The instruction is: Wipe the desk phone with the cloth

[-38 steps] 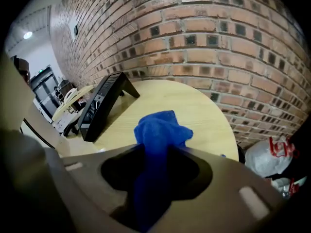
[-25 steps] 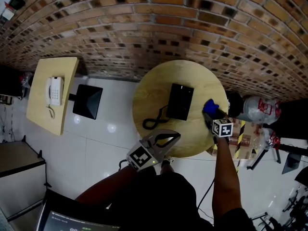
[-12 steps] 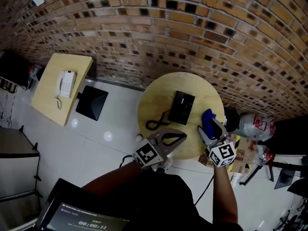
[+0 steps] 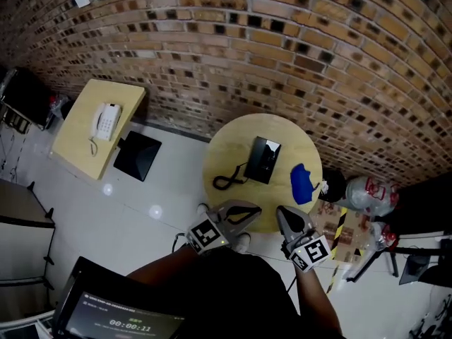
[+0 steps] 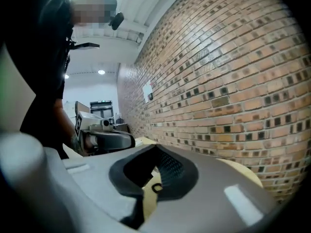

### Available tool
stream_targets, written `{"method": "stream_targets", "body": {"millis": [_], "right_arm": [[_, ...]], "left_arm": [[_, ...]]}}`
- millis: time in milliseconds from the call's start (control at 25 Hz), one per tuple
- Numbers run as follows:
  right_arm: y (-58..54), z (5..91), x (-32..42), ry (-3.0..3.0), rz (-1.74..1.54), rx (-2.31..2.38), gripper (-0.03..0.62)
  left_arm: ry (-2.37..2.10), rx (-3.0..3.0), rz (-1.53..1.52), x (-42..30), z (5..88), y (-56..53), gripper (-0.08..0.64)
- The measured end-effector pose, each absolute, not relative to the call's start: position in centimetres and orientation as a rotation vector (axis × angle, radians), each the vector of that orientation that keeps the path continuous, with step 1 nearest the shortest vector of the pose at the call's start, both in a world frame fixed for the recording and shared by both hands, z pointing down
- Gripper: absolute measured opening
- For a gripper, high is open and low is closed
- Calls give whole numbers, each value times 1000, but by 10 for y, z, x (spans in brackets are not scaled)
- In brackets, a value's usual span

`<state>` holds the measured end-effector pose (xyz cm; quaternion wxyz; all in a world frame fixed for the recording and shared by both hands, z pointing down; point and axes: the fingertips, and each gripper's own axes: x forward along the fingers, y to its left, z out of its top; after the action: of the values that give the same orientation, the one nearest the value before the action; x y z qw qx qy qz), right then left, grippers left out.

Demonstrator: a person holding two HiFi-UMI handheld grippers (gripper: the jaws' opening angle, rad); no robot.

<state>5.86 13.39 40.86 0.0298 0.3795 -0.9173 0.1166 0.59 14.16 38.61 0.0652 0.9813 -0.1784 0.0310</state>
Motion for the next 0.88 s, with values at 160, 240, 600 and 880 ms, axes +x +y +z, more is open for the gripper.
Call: {"method": "stream_targets", "body": {"millis": [160, 240, 600, 880], "right_arm": [[160, 390, 33, -2863, 272, 1050, 0], [167, 385, 27, -2870, 266, 1017, 0], [162, 372, 36, -2904, 253, 1036, 0], [152, 366, 35, -2918, 256, 1037, 0]], "left_arm": [[-568, 2941, 76, 1, 380, 154, -12], [-574, 2932, 73, 1, 378, 158, -11], [-590, 2934, 84, 8, 375, 157, -11], [-579, 2950, 87, 10, 369, 150, -12]]}}
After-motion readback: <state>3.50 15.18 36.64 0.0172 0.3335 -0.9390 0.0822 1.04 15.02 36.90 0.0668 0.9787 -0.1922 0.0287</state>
